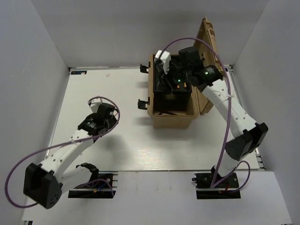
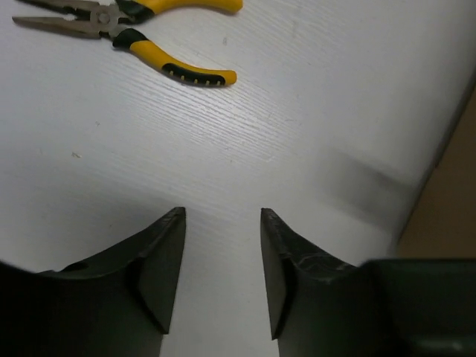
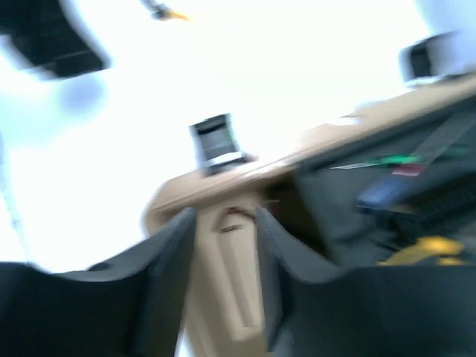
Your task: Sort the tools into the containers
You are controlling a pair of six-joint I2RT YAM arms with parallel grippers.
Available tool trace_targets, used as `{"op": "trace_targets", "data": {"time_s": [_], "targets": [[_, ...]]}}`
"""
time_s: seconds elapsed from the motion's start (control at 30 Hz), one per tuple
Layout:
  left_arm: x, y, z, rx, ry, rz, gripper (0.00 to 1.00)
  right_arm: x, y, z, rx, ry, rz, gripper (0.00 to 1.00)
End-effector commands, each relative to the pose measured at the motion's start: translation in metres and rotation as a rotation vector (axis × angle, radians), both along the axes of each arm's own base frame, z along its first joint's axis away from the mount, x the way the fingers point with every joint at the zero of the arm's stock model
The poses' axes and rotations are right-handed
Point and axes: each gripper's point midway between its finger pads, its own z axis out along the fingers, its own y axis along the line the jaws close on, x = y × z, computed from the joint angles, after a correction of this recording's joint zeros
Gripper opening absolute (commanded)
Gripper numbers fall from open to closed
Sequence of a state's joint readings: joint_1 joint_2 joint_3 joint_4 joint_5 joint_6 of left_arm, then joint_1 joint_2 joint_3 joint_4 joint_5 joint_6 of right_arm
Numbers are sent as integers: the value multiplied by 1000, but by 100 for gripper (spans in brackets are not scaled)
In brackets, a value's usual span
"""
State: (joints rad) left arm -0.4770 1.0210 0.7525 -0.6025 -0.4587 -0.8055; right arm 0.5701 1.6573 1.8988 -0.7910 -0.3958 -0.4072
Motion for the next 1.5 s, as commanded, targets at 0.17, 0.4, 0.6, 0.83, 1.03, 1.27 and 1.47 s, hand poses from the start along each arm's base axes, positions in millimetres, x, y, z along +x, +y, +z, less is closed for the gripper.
{"op": "trace_targets", "data": {"time_s": [0.17, 0.4, 0.6, 0.83, 1.03, 1.27, 1.47], "targets": [[87, 1, -6, -108, -16, 230, 60, -72, 10, -40, 28, 193, 212, 20], [136, 33, -25, -310, -28, 515, 55, -93, -1, -44, 35, 143, 243, 23], [153, 40, -48, -415, 12, 651, 56, -100, -9, -51, 27, 131, 247, 26], [150, 46, -72, -414, 83, 720, 58, -106, -12, -54, 35, 124, 253, 26], [145, 55, -93, -371, 160, 817, 59, -107, -14, -54, 35, 118, 246, 26], [150, 68, -97, -316, 181, 899, 60, -110, -17, -58, 31, 117, 245, 26], [154, 72, -98, -272, 220, 934, 56, -110, -21, -55, 27, 91, 232, 26]]}}
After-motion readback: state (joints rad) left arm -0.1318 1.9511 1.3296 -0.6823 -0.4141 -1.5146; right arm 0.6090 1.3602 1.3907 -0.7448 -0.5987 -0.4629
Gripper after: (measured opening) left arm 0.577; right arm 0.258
